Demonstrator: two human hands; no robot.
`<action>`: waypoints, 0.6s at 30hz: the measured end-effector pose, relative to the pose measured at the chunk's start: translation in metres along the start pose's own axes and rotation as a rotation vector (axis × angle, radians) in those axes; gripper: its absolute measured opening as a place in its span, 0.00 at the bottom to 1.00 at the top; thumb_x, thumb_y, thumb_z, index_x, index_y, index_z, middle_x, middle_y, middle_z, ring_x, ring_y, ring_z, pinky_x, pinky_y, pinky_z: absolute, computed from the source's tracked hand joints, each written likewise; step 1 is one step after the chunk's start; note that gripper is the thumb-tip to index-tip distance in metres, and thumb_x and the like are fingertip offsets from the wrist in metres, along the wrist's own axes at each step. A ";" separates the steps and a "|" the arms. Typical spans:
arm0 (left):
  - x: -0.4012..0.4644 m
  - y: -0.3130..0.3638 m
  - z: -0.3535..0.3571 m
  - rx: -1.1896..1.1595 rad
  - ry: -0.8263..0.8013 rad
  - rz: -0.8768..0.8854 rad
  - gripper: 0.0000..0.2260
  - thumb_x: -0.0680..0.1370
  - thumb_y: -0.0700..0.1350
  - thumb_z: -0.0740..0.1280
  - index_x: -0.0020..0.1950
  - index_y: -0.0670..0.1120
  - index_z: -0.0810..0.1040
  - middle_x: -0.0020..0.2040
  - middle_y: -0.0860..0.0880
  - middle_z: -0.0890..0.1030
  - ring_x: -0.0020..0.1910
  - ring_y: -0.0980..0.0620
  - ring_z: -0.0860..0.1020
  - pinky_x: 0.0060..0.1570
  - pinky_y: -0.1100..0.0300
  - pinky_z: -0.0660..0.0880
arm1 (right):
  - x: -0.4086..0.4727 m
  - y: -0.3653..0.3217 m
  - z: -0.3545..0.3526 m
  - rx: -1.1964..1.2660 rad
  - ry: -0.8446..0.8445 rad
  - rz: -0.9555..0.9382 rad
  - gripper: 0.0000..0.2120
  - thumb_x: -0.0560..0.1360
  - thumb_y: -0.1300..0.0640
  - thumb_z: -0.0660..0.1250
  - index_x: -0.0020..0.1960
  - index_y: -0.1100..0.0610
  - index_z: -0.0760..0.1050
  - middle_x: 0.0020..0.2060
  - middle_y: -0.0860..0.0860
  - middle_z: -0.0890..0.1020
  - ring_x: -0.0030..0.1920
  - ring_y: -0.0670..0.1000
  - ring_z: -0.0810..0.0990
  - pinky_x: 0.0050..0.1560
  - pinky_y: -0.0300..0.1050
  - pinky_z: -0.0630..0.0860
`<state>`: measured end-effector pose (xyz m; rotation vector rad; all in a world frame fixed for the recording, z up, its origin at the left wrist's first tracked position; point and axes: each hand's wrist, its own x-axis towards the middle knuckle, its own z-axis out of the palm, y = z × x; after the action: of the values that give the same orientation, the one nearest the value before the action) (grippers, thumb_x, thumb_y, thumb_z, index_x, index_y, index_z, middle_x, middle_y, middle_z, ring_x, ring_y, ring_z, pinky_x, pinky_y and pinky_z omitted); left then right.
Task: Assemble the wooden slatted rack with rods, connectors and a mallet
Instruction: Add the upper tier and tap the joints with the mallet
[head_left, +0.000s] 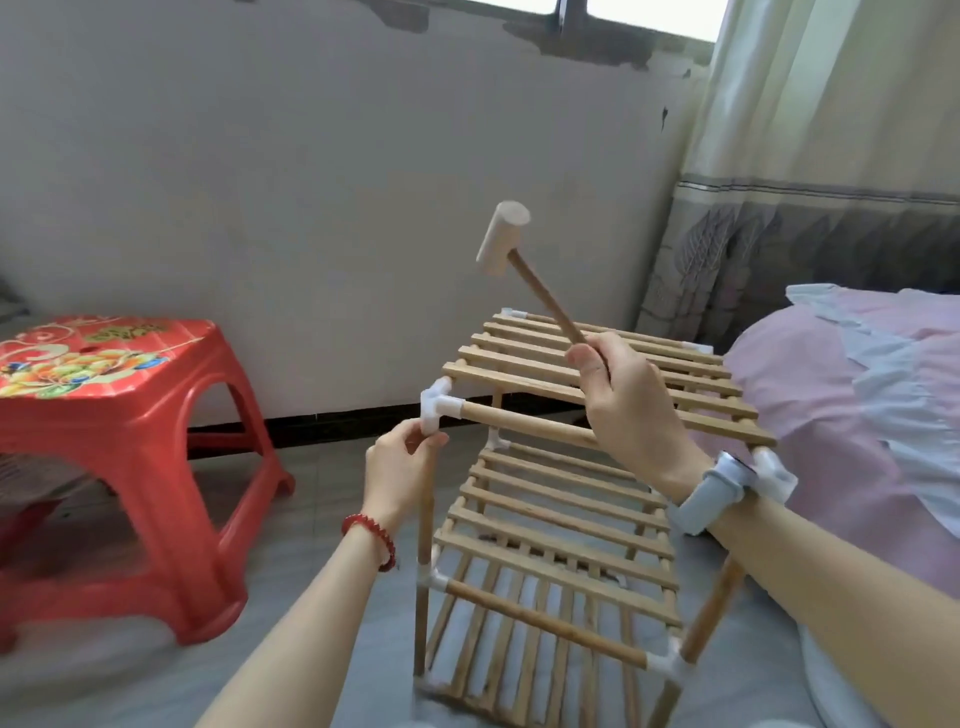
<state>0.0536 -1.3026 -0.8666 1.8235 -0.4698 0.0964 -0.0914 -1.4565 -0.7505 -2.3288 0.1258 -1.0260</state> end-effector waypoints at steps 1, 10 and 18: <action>-0.001 -0.002 -0.002 -0.024 -0.032 -0.011 0.04 0.77 0.44 0.67 0.49 0.51 0.80 0.41 0.57 0.81 0.42 0.62 0.77 0.37 0.73 0.68 | -0.010 -0.003 0.004 0.020 0.043 -0.014 0.08 0.81 0.57 0.55 0.52 0.59 0.72 0.31 0.48 0.74 0.28 0.45 0.72 0.28 0.38 0.69; -0.020 -0.017 -0.017 -0.041 -0.230 -0.089 0.14 0.80 0.37 0.61 0.64 0.47 0.75 0.55 0.50 0.80 0.56 0.54 0.76 0.48 0.69 0.72 | -0.009 -0.038 0.015 -0.128 0.014 -0.022 0.12 0.82 0.54 0.54 0.56 0.59 0.72 0.37 0.52 0.78 0.38 0.55 0.79 0.39 0.52 0.76; -0.028 -0.044 -0.007 0.046 -0.334 -0.193 0.13 0.82 0.43 0.58 0.67 0.47 0.69 0.59 0.50 0.75 0.59 0.52 0.73 0.60 0.55 0.70 | -0.076 0.051 -0.014 -0.159 0.015 0.089 0.10 0.82 0.53 0.53 0.47 0.55 0.70 0.30 0.44 0.72 0.28 0.43 0.72 0.32 0.35 0.65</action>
<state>0.0452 -1.2782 -0.9131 1.9281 -0.5235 -0.3373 -0.1465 -1.4820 -0.8201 -2.4339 0.3245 -1.0227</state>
